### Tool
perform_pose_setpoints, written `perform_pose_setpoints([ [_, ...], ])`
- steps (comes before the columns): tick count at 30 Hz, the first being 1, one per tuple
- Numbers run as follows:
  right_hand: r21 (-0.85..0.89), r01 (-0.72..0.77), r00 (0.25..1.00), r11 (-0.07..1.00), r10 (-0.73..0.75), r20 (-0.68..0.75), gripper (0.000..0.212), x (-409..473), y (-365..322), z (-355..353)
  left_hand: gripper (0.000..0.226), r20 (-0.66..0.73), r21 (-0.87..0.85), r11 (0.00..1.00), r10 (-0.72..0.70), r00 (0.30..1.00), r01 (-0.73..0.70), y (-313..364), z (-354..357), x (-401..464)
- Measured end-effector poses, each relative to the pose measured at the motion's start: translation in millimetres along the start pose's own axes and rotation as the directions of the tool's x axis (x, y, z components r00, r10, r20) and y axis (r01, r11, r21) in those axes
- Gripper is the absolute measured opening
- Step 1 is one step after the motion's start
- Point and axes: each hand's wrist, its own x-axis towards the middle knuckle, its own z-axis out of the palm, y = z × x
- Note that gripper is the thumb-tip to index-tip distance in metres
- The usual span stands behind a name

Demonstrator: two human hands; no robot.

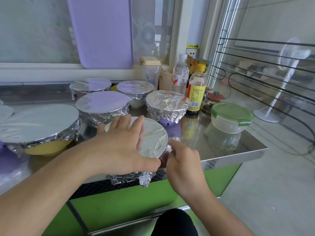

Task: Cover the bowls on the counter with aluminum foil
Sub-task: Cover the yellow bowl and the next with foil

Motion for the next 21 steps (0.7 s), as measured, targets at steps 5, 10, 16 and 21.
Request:
perform_pose_setpoints([
  [5,0.264,-0.032,0.986,0.964,-0.012,0.164,0.081,21,-10,-9,0.132,0.0,0.003,1.0,0.001,1.0,-0.001,1,-1,-1],
  [10,0.205,-0.078,0.963,0.976,0.021,0.268,0.057,11,-3,-4,0.129,-0.009,-0.003,1.0,0.013,1.0,-0.013,2,-2,-2],
  [16,0.278,-0.1,0.995,0.955,0.092,0.042,0.055,0,5,-12,0.128,0.006,0.006,1.0,0.026,1.0,-0.026,1,-3,-3],
  [21,0.518,-0.13,0.981,0.845,0.033,0.192,0.005,-22,-6,-27,0.131,0.01,0.021,1.0,0.012,1.0,-0.012,0,-2,-2],
])
